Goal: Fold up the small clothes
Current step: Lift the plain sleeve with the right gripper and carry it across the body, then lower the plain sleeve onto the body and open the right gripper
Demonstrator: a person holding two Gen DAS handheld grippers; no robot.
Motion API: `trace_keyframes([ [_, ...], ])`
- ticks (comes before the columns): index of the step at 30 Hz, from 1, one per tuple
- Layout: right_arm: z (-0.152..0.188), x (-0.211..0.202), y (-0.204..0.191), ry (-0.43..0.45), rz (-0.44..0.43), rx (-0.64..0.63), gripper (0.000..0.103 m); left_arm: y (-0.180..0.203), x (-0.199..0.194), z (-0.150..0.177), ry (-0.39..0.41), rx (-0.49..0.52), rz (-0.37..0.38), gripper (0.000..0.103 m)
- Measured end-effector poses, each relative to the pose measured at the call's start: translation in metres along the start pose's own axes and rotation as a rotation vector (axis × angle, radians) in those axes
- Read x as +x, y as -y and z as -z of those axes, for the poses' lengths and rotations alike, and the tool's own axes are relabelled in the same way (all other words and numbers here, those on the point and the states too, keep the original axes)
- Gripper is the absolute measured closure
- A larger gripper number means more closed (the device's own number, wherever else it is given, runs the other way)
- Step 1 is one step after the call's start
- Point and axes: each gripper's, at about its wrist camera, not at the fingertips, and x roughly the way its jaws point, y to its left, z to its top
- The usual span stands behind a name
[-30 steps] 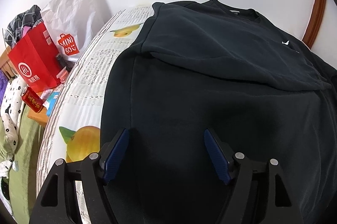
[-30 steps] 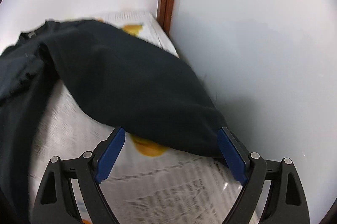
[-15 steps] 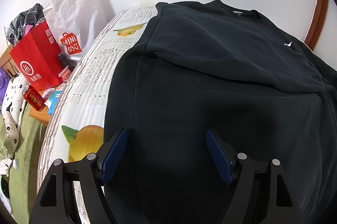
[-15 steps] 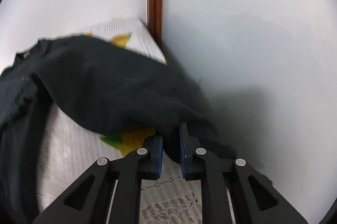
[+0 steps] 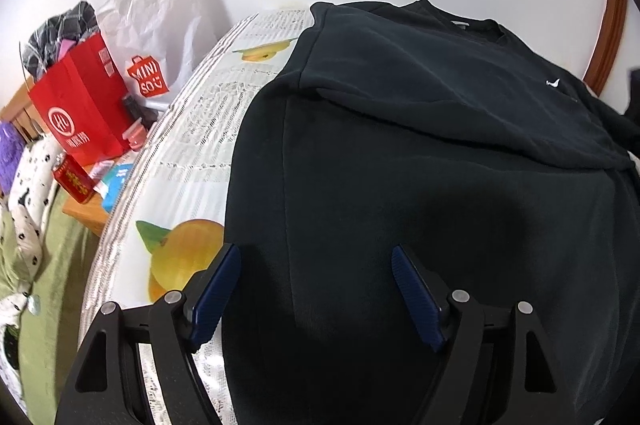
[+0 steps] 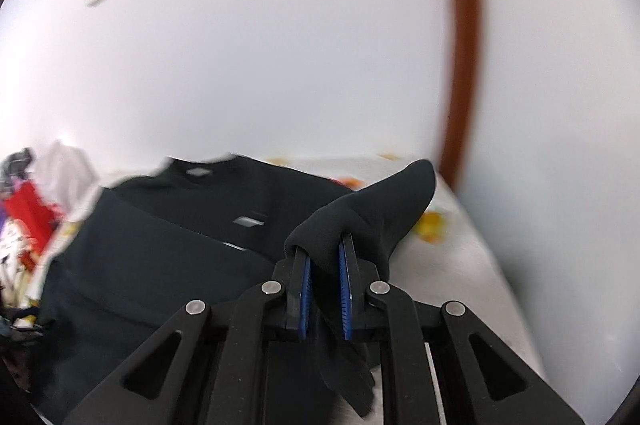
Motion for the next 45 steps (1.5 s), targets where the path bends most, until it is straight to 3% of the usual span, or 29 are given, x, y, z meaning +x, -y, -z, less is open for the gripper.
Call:
trace_keyframes([
  [6,-0.002,0.034,-0.108,-0.028,-0.151,-0.12,0.091,-0.001,0.001,0.003,0.012,-0.006,0.005,0.023],
  [9,0.015,0.069,-0.14,-0.106,-0.172,-0.132,0.089,-0.002,0.002,0.003,0.012,-0.012,0.013,0.023],
  [12,0.035,0.096,-0.147,-0.184,-0.165,-0.121,0.085,-0.002,0.002,0.004,0.015,-0.01,0.016,0.022],
  [14,0.05,0.104,-0.142,-0.267,-0.207,-0.099,0.063,-0.002,0.002,0.004,0.015,-0.011,0.016,0.022],
  [15,0.056,0.104,-0.138,-0.287,-0.232,-0.09,0.046,-0.002,0.002,0.004,0.015,-0.01,0.016,0.022],
  [16,0.062,0.099,-0.135,-0.286,-0.247,-0.086,0.042,-0.002,0.002,0.004,0.016,-0.01,0.015,0.022],
  [21,0.087,0.068,-0.106,-0.252,-0.181,-0.127,0.041,-0.001,0.002,0.004,0.015,-0.01,0.013,0.019],
  [25,0.095,0.06,-0.076,-0.255,-0.037,-0.09,0.041,-0.001,0.002,0.004,0.014,-0.01,0.018,0.018],
  [29,0.091,0.069,-0.061,-0.278,-0.036,-0.022,0.041,-0.001,0.002,0.004,0.012,-0.01,0.021,0.017],
  [34,0.082,0.092,-0.053,-0.293,0.049,0.031,0.041,-0.002,0.003,0.004,0.012,-0.011,0.026,0.017],
  [37,0.084,0.103,-0.048,-0.306,0.028,0.068,0.041,-0.002,0.003,0.005,0.011,-0.011,0.029,0.016],
  [39,0.083,0.104,-0.049,-0.303,0.024,0.066,0.047,-0.002,0.003,0.005,0.011,-0.012,0.03,0.016],
  [40,0.082,0.101,-0.051,-0.293,0.005,0.064,0.064,-0.002,0.003,0.005,0.011,-0.012,0.03,0.016],
  [42,0.08,0.093,-0.058,-0.275,-0.004,0.048,0.089,-0.002,0.003,0.005,0.012,-0.012,0.03,0.016],
  [43,0.076,0.085,-0.064,-0.254,0.001,0.031,0.095,-0.002,0.003,0.004,0.012,-0.012,0.031,0.016],
  [45,0.07,0.077,-0.072,-0.244,-0.038,0.033,0.095,-0.003,0.002,0.005,0.013,-0.014,0.037,0.016],
])
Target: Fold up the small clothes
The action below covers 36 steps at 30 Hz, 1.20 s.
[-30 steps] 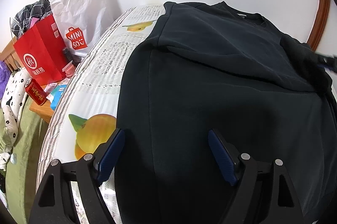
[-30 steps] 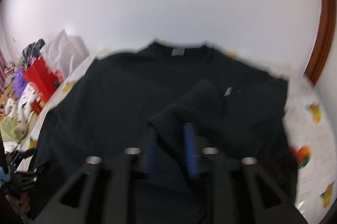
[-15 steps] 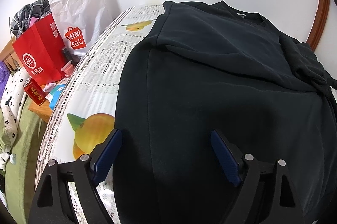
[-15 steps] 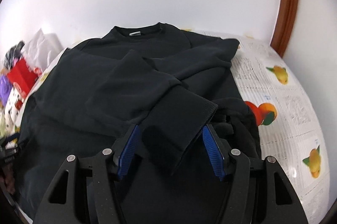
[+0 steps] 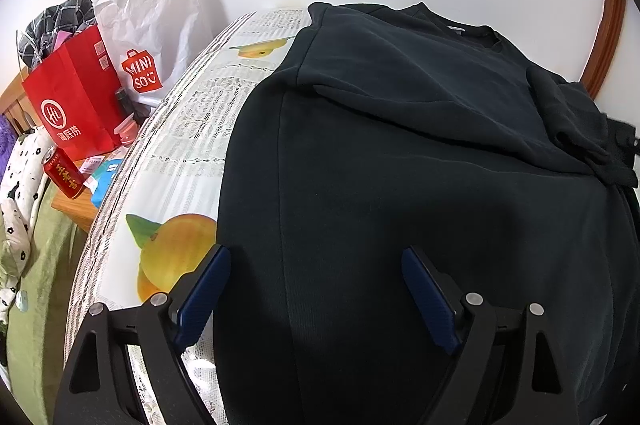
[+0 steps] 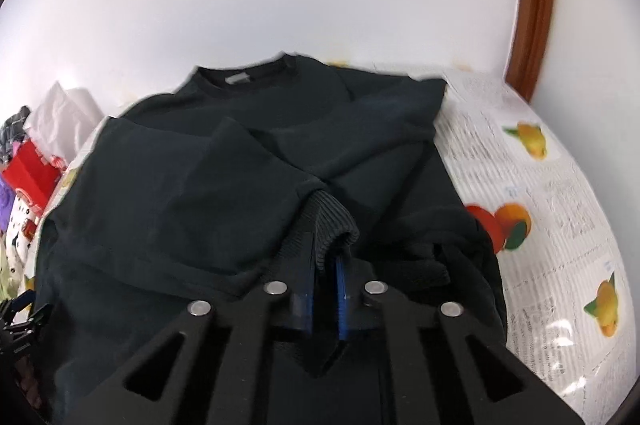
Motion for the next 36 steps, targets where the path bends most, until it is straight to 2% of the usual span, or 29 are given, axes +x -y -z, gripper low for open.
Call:
trace_keyframes([
  [6,-0.027,-0.017,-0.055,0.026,-0.172,-0.026,0.095,-0.008,-0.008,-0.002,-0.005,0.014,0.062,0.016],
  [10,-0.052,-0.006,-0.105,0.016,-0.323,-0.02,0.095,-0.017,-0.022,-0.011,0.032,-0.001,0.068,0.017],
  [12,-0.059,0.0,-0.128,0.008,-0.367,-0.028,0.095,-0.02,-0.024,-0.018,0.036,-0.02,0.081,0.017],
  [13,-0.061,0.004,-0.141,-0.001,-0.404,-0.038,0.09,-0.02,-0.024,-0.022,0.039,-0.026,0.09,0.017],
  [15,-0.063,0.009,-0.165,-0.032,-0.485,-0.088,0.088,-0.017,-0.025,-0.029,0.045,-0.027,0.1,0.017],
  [17,-0.061,0.004,-0.179,-0.027,-0.521,-0.161,0.086,-0.013,-0.025,-0.036,0.052,-0.018,0.105,0.018],
  [18,-0.059,-0.005,-0.18,0.014,-0.503,-0.203,0.085,-0.011,-0.026,-0.04,0.058,-0.015,0.113,0.018],
  [20,-0.056,-0.017,-0.168,0.067,-0.475,-0.235,0.076,-0.004,-0.027,-0.049,0.076,-0.006,0.151,0.018],
  [21,-0.054,-0.02,-0.162,0.074,-0.467,-0.235,0.064,0.0,-0.027,-0.051,0.08,-0.005,0.163,0.018],
  [22,-0.053,-0.022,-0.152,0.079,-0.445,-0.228,0.06,0.004,-0.026,-0.056,0.082,-0.004,0.18,0.018],
  [28,-0.034,-0.02,-0.077,0.022,-0.252,-0.204,0.06,0.036,-0.005,-0.084,0.057,0.009,0.28,0.03],
  [30,-0.022,-0.017,-0.051,0.001,-0.164,-0.211,0.06,0.045,0.003,-0.091,0.05,0.009,0.314,0.041],
  [32,-0.011,-0.016,-0.031,-0.02,-0.118,-0.211,0.06,0.054,0.013,-0.098,0.029,0.012,0.346,0.049],
  [36,0.013,-0.016,0.003,-0.053,-0.06,-0.182,0.06,0.063,0.034,-0.103,-0.02,-0.003,0.352,0.051],
])
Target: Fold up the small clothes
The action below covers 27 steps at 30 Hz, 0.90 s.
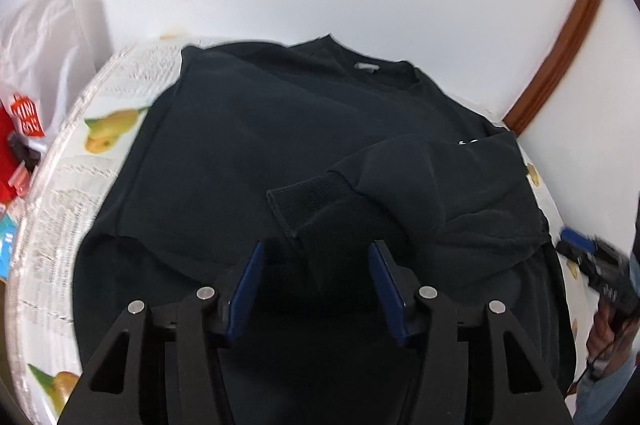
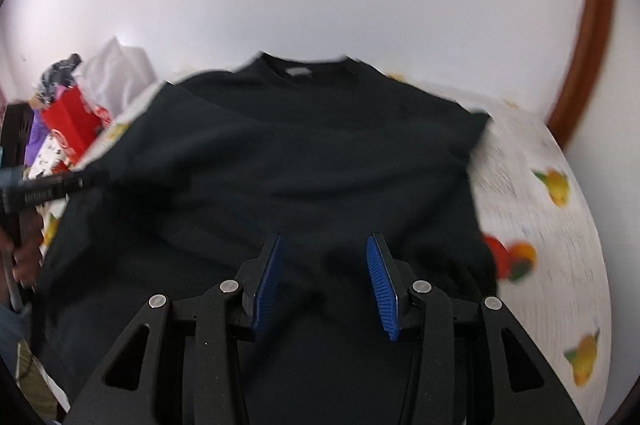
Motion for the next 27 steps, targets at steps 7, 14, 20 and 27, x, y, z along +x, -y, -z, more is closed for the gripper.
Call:
trace_keyframes([
  [7,0.029,-0.007,0.035,-0.018,0.006,0.095,0.06,0.003,0.025,-0.002,-0.047,-0.02,-0.002,0.061],
  [14,0.031,-0.004,0.036,-0.022,-0.004,0.141,0.06,0.018,0.015,0.0,-0.046,0.035,-0.036,0.096],
  [20,0.026,-0.01,0.026,-0.004,0.008,0.123,0.06,0.008,-0.003,-0.015,0.04,0.012,-0.016,0.097],
  [27,0.011,-0.02,0.016,0.031,0.022,0.093,0.06,-0.024,-0.038,-0.043,0.182,0.029,-0.192,0.097],
])
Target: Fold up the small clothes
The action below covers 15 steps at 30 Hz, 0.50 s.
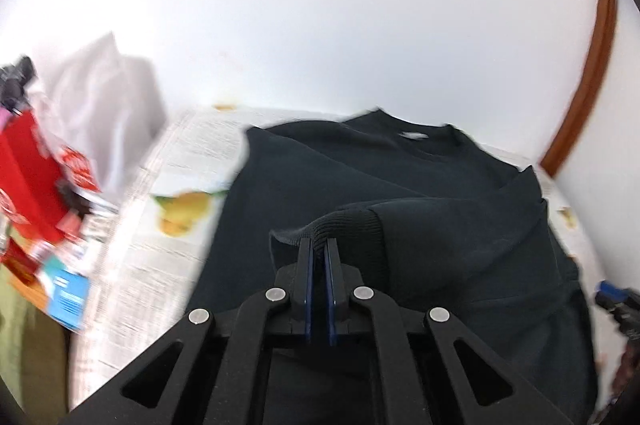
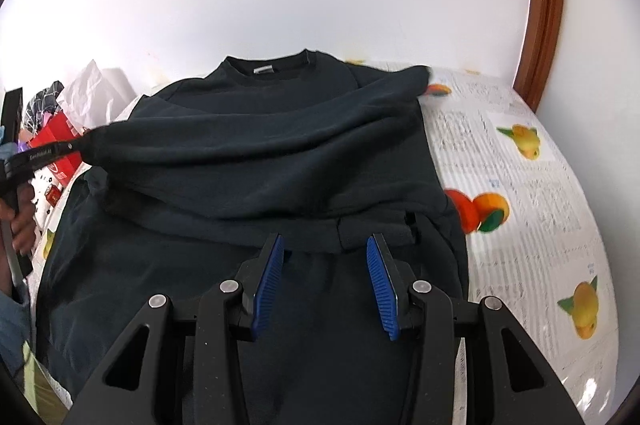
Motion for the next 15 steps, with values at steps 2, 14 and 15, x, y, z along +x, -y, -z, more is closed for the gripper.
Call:
trace_keyframes([
  [2,-0.004,0.001,-0.002,0.004,-0.001,0.002,0.06,-0.011,0.009,0.005,-0.048,-0.006,0.007,0.097],
  [14,-0.008,0.017,0.001,-0.02,0.028,0.01,0.06,-0.04,0.027,0.024,-0.149,-0.085,0.026,0.059],
  [15,-0.008,0.018,0.001,-0.021,0.029,0.01,0.06,-0.043,0.026,0.021,-0.137,-0.097,0.026,0.046],
])
